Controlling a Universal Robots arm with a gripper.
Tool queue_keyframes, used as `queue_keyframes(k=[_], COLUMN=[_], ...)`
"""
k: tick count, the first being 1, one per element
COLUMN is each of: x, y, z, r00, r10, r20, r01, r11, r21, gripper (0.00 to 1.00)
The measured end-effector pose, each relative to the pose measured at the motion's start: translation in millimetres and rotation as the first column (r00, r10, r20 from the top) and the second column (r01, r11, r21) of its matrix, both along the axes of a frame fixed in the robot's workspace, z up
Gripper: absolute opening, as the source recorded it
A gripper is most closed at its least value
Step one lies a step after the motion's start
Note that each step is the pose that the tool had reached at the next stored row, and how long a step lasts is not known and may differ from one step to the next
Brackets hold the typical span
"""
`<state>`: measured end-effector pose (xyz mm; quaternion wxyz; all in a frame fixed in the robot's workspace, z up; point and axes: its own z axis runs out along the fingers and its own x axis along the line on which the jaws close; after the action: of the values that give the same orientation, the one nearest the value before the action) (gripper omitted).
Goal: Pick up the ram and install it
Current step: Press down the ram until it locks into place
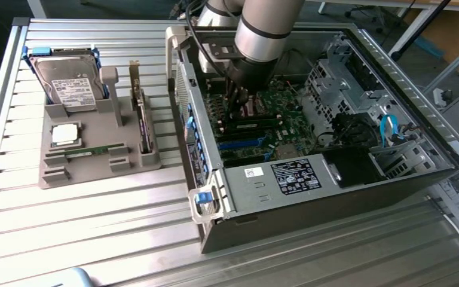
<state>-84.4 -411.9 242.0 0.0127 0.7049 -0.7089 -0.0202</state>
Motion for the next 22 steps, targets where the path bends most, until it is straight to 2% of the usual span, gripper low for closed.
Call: queue_keyframes(k=[22], x=[0.0], y=[-0.3], z=[-5.8], r00=[1.0000], r10=[0.000], r20=[-0.0011], r01=[0.000], r11=[1.0000], r21=[-0.0006], gripper=[0.11])
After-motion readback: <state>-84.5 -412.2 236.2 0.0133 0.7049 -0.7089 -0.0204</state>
